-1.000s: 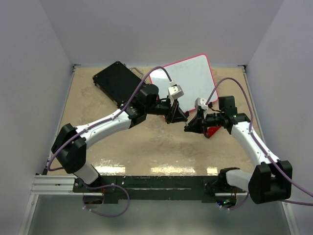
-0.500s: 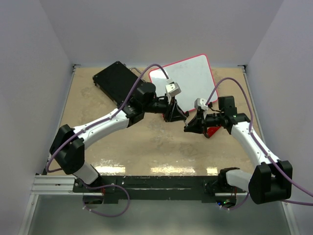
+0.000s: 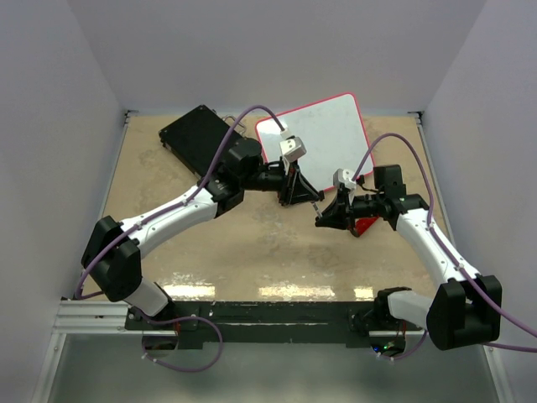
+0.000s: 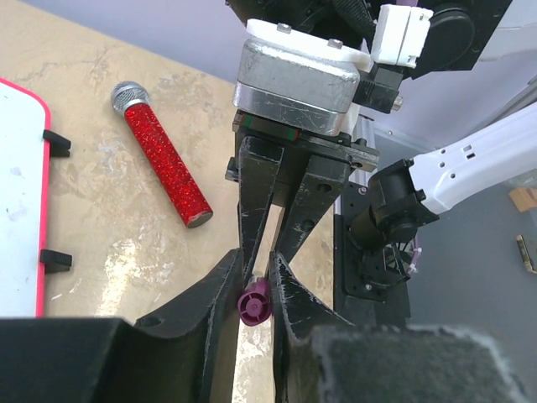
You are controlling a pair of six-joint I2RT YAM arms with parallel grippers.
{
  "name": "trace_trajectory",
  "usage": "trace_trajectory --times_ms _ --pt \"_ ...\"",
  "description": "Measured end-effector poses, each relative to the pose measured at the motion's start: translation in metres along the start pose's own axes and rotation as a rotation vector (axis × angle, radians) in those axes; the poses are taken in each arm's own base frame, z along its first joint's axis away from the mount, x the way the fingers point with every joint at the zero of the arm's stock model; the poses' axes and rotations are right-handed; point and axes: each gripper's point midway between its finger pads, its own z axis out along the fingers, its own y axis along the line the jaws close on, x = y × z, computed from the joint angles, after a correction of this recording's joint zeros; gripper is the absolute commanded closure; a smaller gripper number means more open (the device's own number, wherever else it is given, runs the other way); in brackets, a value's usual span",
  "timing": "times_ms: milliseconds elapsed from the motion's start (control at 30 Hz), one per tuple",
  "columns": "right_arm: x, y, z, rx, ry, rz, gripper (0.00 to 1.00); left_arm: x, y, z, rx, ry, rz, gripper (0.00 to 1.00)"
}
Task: Write a sentence on the whiteboard
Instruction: Pass from the right arm to the left
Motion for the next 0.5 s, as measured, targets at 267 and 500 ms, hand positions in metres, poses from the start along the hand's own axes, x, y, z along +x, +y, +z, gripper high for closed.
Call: trace_trajectory --times_ms 267,500 --pt "0.000 0.000 0.000 -0.001 0.000 -0.002 1.00 0.005 -0.002 -0.001 0.011 0.019 -0.009 0.73" --pt "0.001 0.001 0.000 -0.003 0.002 0.003 1.00 0.012 -0.001 -0.002 0.011 0.044 -0.008 1.00"
